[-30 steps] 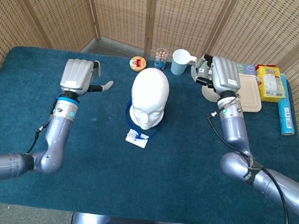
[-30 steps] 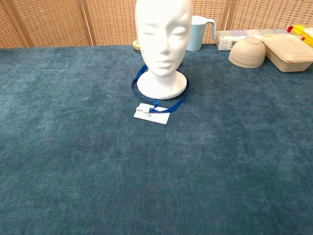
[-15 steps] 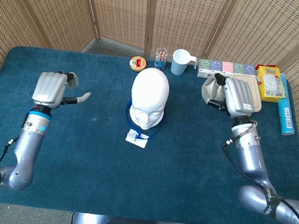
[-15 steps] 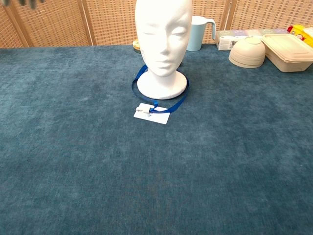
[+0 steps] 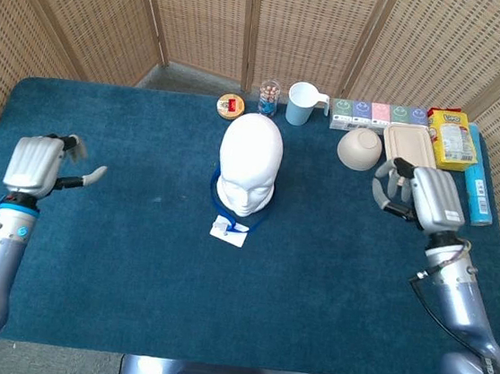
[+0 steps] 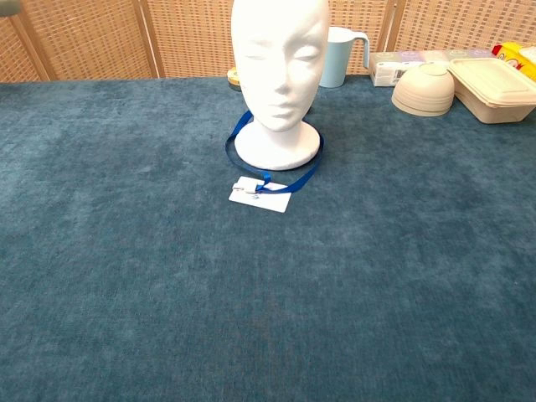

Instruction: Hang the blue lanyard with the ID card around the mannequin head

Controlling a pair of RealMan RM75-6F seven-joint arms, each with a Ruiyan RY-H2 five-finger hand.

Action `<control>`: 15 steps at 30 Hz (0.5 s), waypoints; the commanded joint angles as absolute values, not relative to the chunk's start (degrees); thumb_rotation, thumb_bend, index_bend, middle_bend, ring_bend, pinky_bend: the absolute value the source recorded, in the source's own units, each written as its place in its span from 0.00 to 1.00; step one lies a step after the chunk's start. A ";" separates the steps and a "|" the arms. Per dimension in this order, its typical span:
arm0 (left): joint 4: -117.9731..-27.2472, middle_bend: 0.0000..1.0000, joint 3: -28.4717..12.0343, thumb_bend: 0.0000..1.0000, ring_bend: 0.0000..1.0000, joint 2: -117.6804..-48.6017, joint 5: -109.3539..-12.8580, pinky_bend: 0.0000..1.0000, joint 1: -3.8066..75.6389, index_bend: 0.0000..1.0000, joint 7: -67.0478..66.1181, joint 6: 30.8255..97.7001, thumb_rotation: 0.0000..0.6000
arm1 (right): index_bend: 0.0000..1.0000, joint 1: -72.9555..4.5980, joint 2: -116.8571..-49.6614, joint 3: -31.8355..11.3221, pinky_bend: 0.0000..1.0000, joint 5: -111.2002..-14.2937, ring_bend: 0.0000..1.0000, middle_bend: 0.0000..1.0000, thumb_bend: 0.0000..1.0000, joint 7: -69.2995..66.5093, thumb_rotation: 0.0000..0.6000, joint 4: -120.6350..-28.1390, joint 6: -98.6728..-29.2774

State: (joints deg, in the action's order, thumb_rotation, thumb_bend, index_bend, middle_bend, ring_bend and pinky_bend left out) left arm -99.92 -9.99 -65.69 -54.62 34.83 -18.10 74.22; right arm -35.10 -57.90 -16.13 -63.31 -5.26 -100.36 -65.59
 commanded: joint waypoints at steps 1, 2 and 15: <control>-99.78 0.55 -7.91 0.17 0.48 -64.12 -57.13 0.54 32.11 0.50 -15.83 75.23 0.28 | 0.45 -34.59 -57.88 -15.34 0.69 -64.30 0.69 0.64 0.48 -5.07 0.38 -99.70 -65.47; -99.56 0.55 -7.13 0.17 0.48 -63.68 -58.02 0.54 30.97 0.50 -15.20 75.81 0.28 | 0.46 -34.18 -57.90 -14.93 0.68 -64.31 0.69 0.64 0.48 -4.60 0.38 -99.36 -65.55; -94.98 0.55 -0.62 0.17 0.46 -61.06 -68.13 0.50 18.24 0.50 -3.53 81.66 0.25 | 0.47 -26.49 -58.38 -8.97 0.62 -70.44 0.67 0.64 0.48 0.48 0.38 -99.00 -71.99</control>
State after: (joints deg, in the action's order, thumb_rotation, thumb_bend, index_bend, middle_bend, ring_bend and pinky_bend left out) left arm -95.52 -1.11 -61.07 -67.59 19.07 -4.24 81.11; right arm -27.11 -58.43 -9.43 -69.90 0.20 -98.66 -71.43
